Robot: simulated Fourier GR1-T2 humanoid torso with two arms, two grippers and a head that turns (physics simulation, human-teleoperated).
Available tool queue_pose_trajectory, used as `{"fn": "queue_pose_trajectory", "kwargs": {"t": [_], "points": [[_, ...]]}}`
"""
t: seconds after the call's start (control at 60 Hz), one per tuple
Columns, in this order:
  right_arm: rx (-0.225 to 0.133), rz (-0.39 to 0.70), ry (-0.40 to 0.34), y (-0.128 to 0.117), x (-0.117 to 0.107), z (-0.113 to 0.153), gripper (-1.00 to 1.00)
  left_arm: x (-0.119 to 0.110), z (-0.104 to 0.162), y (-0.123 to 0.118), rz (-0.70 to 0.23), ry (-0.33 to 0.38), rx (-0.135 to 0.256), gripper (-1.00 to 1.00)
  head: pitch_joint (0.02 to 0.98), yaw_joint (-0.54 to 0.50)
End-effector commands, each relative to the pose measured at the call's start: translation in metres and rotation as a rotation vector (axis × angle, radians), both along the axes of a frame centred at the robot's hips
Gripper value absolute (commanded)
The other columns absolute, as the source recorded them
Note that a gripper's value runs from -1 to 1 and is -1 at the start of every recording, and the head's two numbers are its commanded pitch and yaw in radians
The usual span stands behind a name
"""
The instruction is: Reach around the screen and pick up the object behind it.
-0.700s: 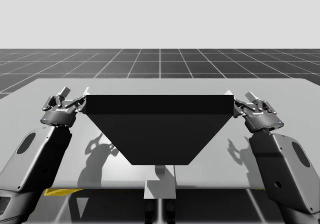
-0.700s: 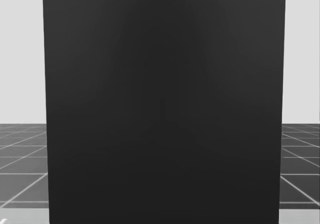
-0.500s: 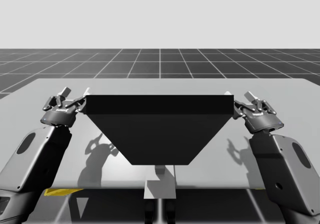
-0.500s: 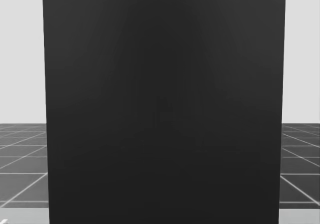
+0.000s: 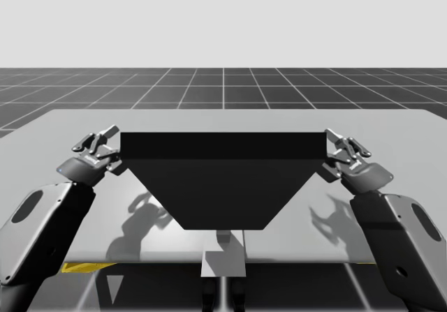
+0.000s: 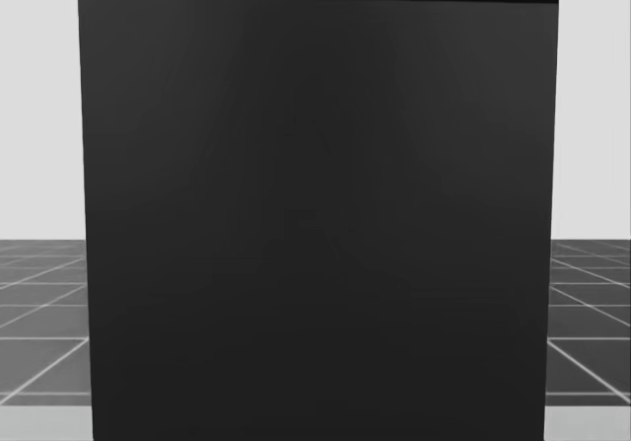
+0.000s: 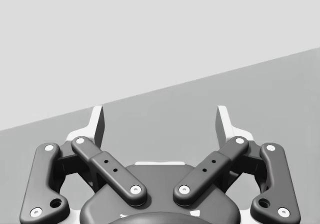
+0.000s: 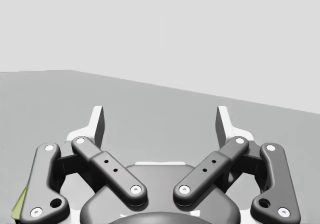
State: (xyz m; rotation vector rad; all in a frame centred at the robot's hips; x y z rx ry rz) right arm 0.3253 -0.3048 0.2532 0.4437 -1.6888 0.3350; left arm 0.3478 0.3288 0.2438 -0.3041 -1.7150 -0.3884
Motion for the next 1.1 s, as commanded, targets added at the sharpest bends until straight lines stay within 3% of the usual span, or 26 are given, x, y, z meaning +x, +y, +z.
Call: {"fn": "queue_pose_trajectory", "kwargs": {"t": [0.017,0.1,0.2,0.267,0.283,0.4,0.483,0.567,0.917,1.1], "points": [[0.002,0.164,-0.010,0.012,-0.011,-0.001,-1.00,-0.013,-0.002,-0.011,-0.155,0.011,0.049,-1.00,0.068,0.00],[-0.008,0.210,0.004,0.015,-0.013,-0.003,-1.00,-0.017,-0.002,-0.012,-0.216,0.028,0.058,-1.00,0.070,0.00],[-0.025,0.215,0.092,0.020,-0.014,-0.008,-1.00,-0.021,-0.006,-0.016,-0.308,0.095,0.088,-1.00,0.072,0.00],[-0.029,0.201,0.161,0.020,-0.012,-0.011,-1.00,-0.022,-0.010,-0.020,-0.338,0.123,0.131,-1.00,0.074,0.00],[-0.037,0.184,0.187,0.021,-0.012,-0.014,-1.00,-0.023,-0.013,-0.023,-0.359,0.146,0.158,-1.00,0.074,0.00],[-0.098,0.228,0.207,0.024,-0.013,-0.022,-1.00,-0.024,-0.019,-0.031,-0.385,0.176,0.215,-1.00,0.080,-0.01],[-0.179,0.310,0.190,0.032,-0.019,-0.029,-1.00,-0.025,-0.021,-0.034,-0.397,0.181,0.231,-1.00,0.085,-0.01],[-0.210,0.379,0.195,0.039,-0.025,-0.032,-1.00,-0.025,-0.022,-0.036,-0.402,0.184,0.233,-1.00,0.088,-0.01],[-0.253,0.417,0.304,0.055,-0.014,-0.055,-1.00,-0.026,-0.025,-0.041,-0.415,0.192,0.251,-1.00,0.098,-0.01],[-0.275,0.418,0.283,0.072,0.001,-0.065,-1.00,-0.027,-0.027,-0.045,-0.426,0.188,0.265,-1.00,0.101,-0.02]]}}
